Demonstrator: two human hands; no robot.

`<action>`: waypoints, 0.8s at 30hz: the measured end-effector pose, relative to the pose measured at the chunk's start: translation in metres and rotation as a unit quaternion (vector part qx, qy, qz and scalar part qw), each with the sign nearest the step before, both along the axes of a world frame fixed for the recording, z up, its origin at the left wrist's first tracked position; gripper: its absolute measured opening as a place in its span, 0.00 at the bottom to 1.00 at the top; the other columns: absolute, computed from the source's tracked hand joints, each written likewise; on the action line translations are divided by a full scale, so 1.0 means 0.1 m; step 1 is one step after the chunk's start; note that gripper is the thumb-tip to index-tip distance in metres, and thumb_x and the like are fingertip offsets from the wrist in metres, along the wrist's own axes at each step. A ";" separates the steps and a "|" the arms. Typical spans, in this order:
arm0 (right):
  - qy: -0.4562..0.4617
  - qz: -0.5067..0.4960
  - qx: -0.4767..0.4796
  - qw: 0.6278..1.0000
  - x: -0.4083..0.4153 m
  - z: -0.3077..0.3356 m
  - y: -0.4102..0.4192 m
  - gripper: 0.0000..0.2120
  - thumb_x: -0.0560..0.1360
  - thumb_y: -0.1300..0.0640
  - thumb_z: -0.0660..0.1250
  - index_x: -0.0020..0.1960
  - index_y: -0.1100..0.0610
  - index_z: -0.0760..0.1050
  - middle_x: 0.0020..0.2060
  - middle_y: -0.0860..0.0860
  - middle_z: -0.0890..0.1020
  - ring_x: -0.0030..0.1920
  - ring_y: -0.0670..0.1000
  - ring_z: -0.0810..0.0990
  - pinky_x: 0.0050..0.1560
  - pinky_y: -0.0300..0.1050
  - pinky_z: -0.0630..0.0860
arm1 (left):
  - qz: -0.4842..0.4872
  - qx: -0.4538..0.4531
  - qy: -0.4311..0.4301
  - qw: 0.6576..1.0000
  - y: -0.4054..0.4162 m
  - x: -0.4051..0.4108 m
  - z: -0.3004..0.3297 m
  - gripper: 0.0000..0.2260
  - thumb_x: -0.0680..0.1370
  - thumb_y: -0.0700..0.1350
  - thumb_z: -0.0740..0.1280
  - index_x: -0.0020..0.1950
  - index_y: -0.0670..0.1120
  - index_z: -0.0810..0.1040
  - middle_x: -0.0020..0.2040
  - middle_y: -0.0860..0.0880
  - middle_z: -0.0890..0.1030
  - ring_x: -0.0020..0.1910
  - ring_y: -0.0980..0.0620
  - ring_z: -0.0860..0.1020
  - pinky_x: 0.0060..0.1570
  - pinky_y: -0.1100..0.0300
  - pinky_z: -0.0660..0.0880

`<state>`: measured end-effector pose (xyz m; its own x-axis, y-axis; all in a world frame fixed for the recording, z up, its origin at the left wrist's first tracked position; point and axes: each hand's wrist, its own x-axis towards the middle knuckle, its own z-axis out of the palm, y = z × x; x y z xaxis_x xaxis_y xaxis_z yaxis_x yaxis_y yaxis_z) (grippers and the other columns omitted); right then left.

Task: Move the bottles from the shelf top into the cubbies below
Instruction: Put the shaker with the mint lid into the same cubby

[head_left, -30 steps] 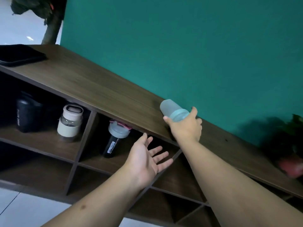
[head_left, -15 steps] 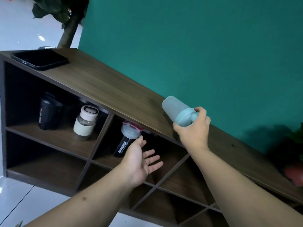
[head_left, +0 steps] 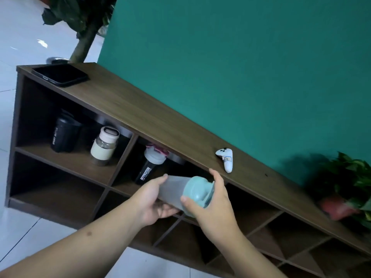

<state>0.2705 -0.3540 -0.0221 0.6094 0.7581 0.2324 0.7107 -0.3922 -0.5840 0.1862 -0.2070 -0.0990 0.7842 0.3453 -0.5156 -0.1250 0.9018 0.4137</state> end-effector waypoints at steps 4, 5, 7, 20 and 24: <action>0.034 0.078 -0.077 0.993 0.09 -0.30 0.05 0.60 0.55 0.40 0.85 0.77 0.32 0.53 0.76 0.39 0.57 0.71 0.36 0.64 0.66 0.31 0.65 | -0.050 0.015 0.131 0.990 0.08 0.00 -0.26 0.26 0.76 0.61 0.73 0.62 0.42 0.78 0.48 0.36 0.85 0.30 0.39 0.87 0.26 0.52 0.82; 0.032 0.084 -0.094 0.992 0.11 -0.38 0.09 0.61 0.53 0.40 0.85 0.77 0.31 0.53 0.76 0.38 0.57 0.71 0.35 0.64 0.67 0.32 0.64 | -0.055 0.014 0.153 0.987 0.12 0.02 -0.32 0.27 0.75 0.62 0.74 0.61 0.41 0.78 0.46 0.36 0.85 0.29 0.39 0.86 0.25 0.53 0.81; 0.044 0.076 -0.088 0.992 0.14 -0.58 0.19 0.58 0.55 0.46 0.86 0.76 0.33 0.58 0.72 0.39 0.61 0.67 0.32 0.66 0.62 0.25 0.65 | -0.057 0.024 0.182 0.981 0.19 0.11 -0.47 0.28 0.75 0.64 0.72 0.61 0.41 0.78 0.44 0.37 0.84 0.32 0.40 0.86 0.26 0.55 0.80; 0.008 -0.246 -0.051 0.968 0.88 -0.98 1.49 0.32 0.67 0.37 0.74 0.64 0.53 0.71 0.58 0.57 0.70 0.37 0.52 0.73 0.43 0.47 0.72 | 0.042 0.029 0.134 0.990 0.47 0.59 -0.93 0.10 0.86 0.51 0.58 0.48 0.49 0.74 0.48 0.41 0.79 0.49 0.41 0.80 0.52 0.44 0.84; 0.018 -0.293 -0.086 0.952 1.05 -1.02 1.78 0.37 0.67 0.32 0.73 0.62 0.60 0.74 0.55 0.57 0.69 0.33 0.54 0.70 0.43 0.49 0.72 | 0.035 0.053 0.136 0.989 0.49 0.71 -1.00 0.11 0.85 0.52 0.58 0.63 0.49 0.75 0.57 0.41 0.80 0.47 0.43 0.79 0.53 0.45 0.85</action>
